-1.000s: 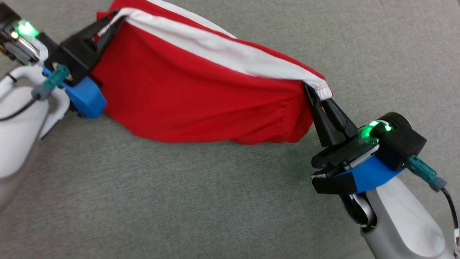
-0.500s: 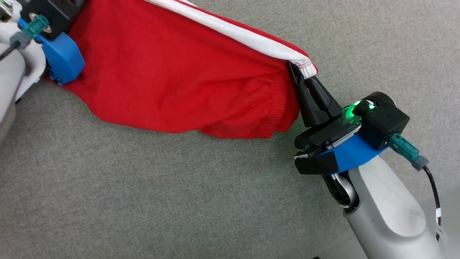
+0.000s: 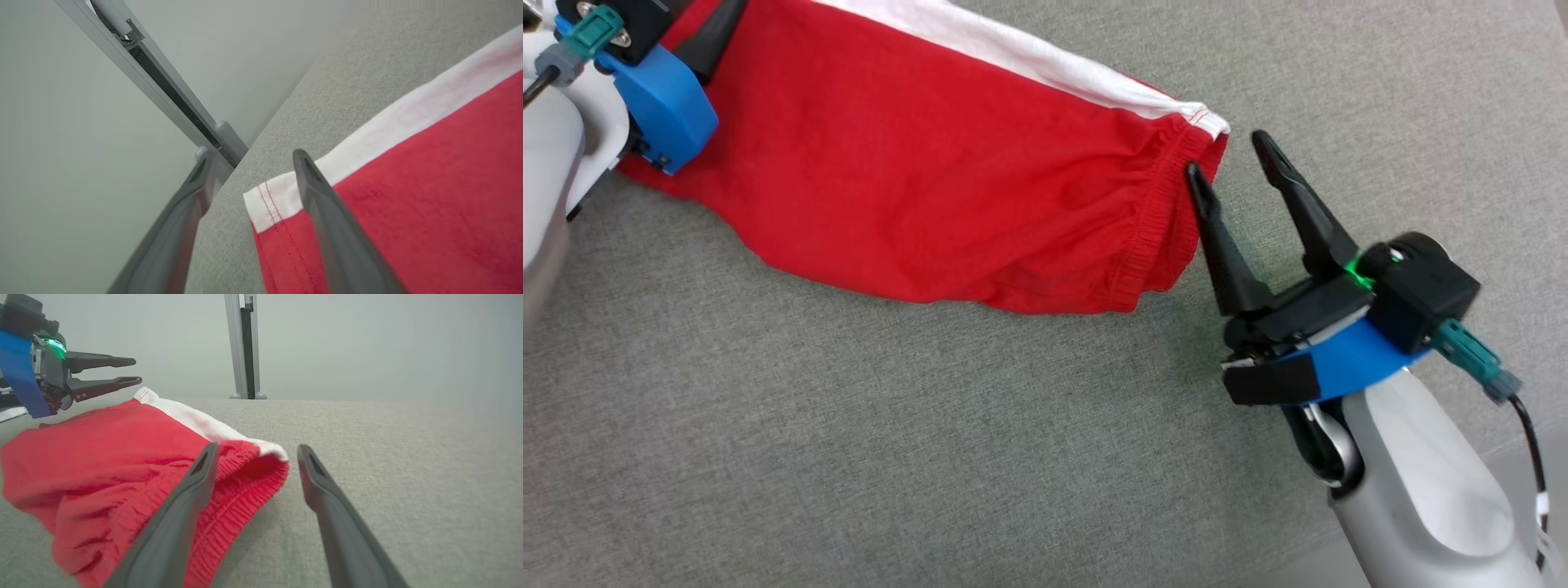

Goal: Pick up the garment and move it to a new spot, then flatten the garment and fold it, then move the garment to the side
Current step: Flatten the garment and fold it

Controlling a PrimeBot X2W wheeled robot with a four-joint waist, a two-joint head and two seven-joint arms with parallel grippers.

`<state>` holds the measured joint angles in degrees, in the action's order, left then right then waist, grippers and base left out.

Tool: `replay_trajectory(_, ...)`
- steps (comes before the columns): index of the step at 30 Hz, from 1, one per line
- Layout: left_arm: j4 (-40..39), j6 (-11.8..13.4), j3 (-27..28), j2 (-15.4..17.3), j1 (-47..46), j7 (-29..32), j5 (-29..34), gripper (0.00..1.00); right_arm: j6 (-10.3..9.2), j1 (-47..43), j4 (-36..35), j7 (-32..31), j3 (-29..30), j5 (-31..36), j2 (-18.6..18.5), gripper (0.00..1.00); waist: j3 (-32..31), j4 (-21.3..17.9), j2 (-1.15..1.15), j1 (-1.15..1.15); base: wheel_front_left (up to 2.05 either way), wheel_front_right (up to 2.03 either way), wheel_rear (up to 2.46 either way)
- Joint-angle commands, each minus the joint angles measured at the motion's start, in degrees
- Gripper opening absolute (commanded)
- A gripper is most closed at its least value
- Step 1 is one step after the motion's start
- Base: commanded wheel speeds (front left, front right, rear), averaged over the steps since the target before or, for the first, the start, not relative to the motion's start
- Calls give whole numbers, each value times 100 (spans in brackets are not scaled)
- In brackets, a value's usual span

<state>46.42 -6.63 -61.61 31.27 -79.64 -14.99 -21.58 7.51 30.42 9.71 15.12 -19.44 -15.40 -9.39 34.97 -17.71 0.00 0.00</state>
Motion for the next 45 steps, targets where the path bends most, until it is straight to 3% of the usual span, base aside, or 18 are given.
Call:
replay_trajectory(1, -75, 54, 91, 16, 152, -23, -28, 100, -4, -181, -73, 4, 109, 22, -56, 100, -90, 19, 0, 0, 0, 0, 0)
replay_trajectory(10, -391, 129, 563, 242, 732, -25, -133, 100, -4, -989, -681, 4, 855, 174, 94, 100, -438, 63, 0, 0, 0, 0, 0)
replay_trajectory(18, -385, -45, 725, 318, 1310, -24, -605, 100, -3, -1611, -932, 4, 1331, 196, 416, 100, -692, 157, 0, 0, 0, 0, 0)
replay_trajectory(23, -491, -86, 340, 325, 1562, 390, -1252, 100, -4, -1698, -921, 4, 1375, 237, 486, 100, -774, 185, 0, 0, 0, 0, 0)
replay_trajectory(35, -937, -90, -481, 870, 1449, 1517, -2596, 100, -3, -1567, -882, 4, 1353, 215, 543, 100, -702, 158, 0, 0, 0, 0, 0)
replay_trajectory(45, -814, -73, -797, 986, 1269, 1901, -2761, 100, -3, -1529, -816, 4, 1339, 167, 580, 100, -693, 109, 0, 0, 0, 0, 0)
